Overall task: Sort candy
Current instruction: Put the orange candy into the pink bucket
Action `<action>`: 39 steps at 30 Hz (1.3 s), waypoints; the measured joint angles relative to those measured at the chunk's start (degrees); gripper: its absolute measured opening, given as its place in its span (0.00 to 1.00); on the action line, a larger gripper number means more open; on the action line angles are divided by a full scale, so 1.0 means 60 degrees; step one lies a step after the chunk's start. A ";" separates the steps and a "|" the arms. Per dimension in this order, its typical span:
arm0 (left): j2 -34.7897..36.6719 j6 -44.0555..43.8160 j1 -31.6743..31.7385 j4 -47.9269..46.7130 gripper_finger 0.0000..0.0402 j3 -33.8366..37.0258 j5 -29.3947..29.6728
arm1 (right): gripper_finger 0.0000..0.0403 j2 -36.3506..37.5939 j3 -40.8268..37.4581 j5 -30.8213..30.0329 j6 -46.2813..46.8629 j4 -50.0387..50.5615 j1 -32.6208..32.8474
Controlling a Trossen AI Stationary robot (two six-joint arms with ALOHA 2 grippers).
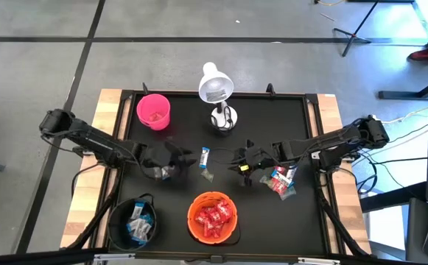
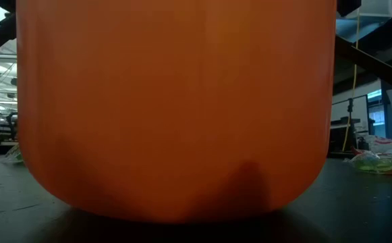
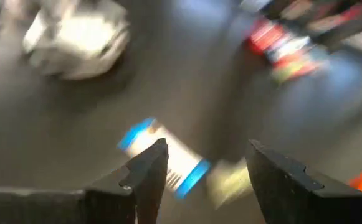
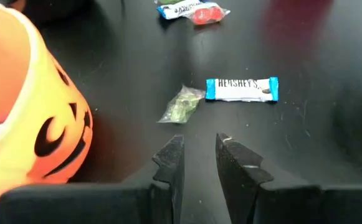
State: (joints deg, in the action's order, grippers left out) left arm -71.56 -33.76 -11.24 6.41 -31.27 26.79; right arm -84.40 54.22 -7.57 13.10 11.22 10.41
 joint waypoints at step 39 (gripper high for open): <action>-0.0823 -0.4037 0.1497 -0.6696 0.51 -0.1111 -0.2377 | 0.22 -0.0011 0.0000 -0.0317 0.0342 0.0113 0.0018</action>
State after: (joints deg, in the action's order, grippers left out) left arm -76.50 -57.98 -2.26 -33.77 -37.93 12.53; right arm -84.47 54.22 -9.47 15.16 11.90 10.52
